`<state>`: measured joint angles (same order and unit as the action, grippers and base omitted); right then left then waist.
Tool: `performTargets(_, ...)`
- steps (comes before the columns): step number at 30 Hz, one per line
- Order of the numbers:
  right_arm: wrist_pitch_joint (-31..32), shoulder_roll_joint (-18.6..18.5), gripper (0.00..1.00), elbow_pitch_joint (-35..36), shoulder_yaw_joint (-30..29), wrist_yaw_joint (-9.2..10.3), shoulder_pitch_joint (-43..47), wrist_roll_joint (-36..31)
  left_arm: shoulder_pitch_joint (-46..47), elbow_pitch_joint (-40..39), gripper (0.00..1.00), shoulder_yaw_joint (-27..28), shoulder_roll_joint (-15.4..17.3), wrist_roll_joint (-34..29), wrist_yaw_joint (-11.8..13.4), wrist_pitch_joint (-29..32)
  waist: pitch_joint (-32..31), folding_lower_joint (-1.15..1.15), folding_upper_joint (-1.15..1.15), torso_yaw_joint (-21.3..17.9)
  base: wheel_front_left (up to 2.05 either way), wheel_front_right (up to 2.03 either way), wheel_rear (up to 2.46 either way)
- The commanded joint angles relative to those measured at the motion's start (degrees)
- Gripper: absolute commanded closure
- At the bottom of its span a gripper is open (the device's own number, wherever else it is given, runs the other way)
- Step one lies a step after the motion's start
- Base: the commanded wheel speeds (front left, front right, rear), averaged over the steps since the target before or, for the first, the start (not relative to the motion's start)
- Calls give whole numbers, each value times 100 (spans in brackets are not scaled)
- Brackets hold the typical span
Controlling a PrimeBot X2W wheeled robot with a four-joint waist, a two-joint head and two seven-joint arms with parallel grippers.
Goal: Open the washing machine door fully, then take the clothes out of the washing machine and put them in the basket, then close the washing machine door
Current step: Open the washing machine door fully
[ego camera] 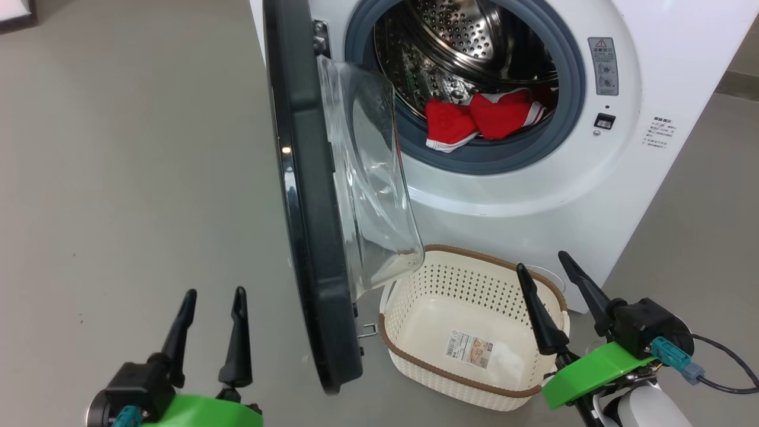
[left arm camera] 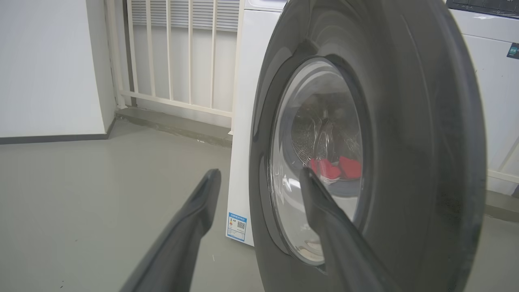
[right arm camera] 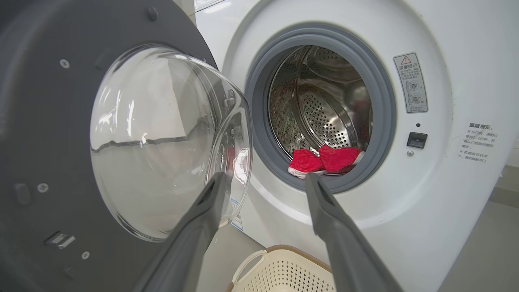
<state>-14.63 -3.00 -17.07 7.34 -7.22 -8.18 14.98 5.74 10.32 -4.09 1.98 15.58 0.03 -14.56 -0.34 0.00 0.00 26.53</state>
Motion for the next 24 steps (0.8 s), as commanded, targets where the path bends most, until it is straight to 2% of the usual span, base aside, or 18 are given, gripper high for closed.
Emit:
performTargets(1,-37,12,0,136,135,-26,-54,76,80,-122,0,179,89,-76,20,-44,-4,0,0,1,0,0,0)
performTargets(2,-37,12,0,133,143,-26,-55,85,79,-104,29,175,89,-79,13,-44,-4,0,0,1,0,0,0)
performTargets(3,-37,12,0,132,148,-26,-57,96,81,-91,91,172,89,-82,6,-44,-3,0,0,1,0,0,0)
performTargets(4,-37,12,0,131,155,-26,-60,108,86,-82,100,170,89,-86,-1,-44,-2,0,0,1,0,0,0)
performTargets(12,-37,12,0,102,198,-26,-94,163,333,-467,100,235,112,-279,-33,-44,12,0,0,-10,0,0,0)
performTargets(19,-37,13,0,142,229,-26,-123,211,689,-1415,100,135,207,-555,19,-11,27,0,0,-78,0,0,0)
performTargets(24,-37,13,0,184,236,-26,-119,213,843,-2233,100,-128,237,-721,-14,252,9,0,0,-156,0,0,0)
